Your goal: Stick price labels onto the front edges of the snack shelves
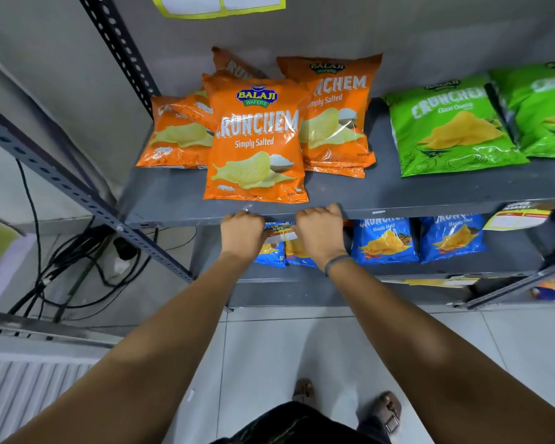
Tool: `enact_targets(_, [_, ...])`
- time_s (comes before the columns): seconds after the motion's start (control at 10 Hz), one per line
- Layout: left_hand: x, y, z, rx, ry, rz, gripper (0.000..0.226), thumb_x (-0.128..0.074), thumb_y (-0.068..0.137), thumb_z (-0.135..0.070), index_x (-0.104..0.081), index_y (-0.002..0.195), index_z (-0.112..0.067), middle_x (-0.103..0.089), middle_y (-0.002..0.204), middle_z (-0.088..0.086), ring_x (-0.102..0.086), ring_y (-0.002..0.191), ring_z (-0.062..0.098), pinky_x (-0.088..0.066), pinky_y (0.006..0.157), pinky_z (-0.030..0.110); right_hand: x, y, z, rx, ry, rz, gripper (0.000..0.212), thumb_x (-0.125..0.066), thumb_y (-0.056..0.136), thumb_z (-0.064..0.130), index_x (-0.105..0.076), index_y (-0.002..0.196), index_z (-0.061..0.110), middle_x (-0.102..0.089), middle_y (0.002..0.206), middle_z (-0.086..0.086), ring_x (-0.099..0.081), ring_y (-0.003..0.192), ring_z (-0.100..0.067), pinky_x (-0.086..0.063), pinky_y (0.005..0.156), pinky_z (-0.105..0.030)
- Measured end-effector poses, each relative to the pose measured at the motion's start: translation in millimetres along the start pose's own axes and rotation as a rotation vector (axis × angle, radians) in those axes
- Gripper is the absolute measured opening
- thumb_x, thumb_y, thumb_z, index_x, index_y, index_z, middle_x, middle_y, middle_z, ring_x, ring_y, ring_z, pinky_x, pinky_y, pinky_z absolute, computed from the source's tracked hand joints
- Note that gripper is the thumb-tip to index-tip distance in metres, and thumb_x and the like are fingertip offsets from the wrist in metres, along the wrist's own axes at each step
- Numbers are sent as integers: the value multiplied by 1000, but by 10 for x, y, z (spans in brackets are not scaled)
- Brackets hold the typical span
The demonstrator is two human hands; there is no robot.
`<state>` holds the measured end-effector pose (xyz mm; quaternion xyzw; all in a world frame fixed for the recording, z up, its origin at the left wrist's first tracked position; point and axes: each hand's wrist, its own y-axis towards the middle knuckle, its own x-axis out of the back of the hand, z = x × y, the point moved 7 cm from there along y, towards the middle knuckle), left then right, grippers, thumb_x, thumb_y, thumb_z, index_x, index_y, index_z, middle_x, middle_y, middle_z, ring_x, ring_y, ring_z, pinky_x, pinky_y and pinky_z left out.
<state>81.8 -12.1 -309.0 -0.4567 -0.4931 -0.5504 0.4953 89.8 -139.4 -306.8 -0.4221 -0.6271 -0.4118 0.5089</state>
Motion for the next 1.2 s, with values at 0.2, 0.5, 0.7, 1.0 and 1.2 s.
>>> enact_targets(0.2, [-14,24,3,31,43,18,29,-58,87,-38,-69,80,-13,-72,78,9,-64,78,30,-32,67,28,22,63,22,-13,111,33,9,-64,81,13,-62,72,16,-71,72,-3,-65,70,-26,-43,83,-37])
enact_targets(0.5, [214,52,22,7,-15,-49,37,-56,89,-41,-53,60,-18,-67,66,9,-51,58,27,-29,66,28,139,67,-153,-56,306,-69,21,-64,84,28,-64,77,8,-71,79,-13,-65,76,-32,-42,77,-37])
enact_targets(0.7, [254,118,45,44,-46,-23,46,-59,84,-50,-47,55,-17,-60,57,6,-44,53,22,-29,56,27,240,104,-222,-55,380,-54,25,-63,86,31,-64,85,6,-71,89,-15,-65,83,-34,-50,76,-37])
enact_targets(1.0, [304,126,-57,59,-2,-13,46,-60,81,-53,-49,56,-16,-66,63,5,-52,56,22,-31,54,25,266,66,-215,-63,384,-60,26,-64,85,30,-60,96,7,-68,97,-14,-64,89,-33,-49,80,-40])
enact_targets(1.2, [499,66,-167,73,45,-104,41,-60,84,-49,-63,100,-11,-66,101,8,-57,100,29,-46,75,37,419,-153,-410,-88,343,-216,31,-59,87,32,-54,111,13,-61,107,-13,-56,102,-32,-45,84,-45])
